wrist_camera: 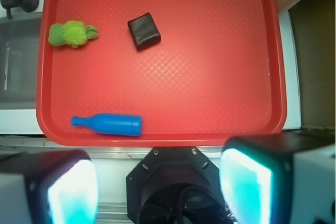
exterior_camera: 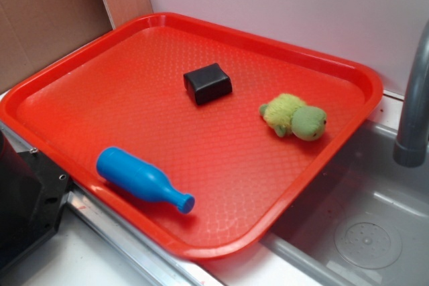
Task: Grab the green animal.
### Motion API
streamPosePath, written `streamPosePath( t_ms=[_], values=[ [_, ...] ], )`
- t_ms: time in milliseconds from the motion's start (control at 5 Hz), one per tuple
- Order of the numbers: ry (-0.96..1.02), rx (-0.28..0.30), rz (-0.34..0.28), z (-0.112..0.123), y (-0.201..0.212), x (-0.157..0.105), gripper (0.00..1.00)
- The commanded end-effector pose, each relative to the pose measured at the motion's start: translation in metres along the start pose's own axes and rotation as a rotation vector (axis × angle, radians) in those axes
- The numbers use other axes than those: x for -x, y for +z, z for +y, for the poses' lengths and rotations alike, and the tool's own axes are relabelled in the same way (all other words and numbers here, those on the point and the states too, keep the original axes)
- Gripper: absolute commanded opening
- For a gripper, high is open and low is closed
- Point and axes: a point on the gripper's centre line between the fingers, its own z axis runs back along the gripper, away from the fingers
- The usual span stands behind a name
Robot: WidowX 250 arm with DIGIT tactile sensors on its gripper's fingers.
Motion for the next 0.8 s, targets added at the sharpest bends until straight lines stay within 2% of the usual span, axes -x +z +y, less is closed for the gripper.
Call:
streamPosePath(
  t_ms=[0,200,600],
  values=[
    [0.0,0.0,0.0,0.0,0.0,0.0,1.0],
    [-0.08,-0.014,-0.011,0.001,-0.007,-0.014,1.0],
    [-0.373,-0.028,-0.068,-0.009,-0.023,-0.049,1.0]
  ],
)
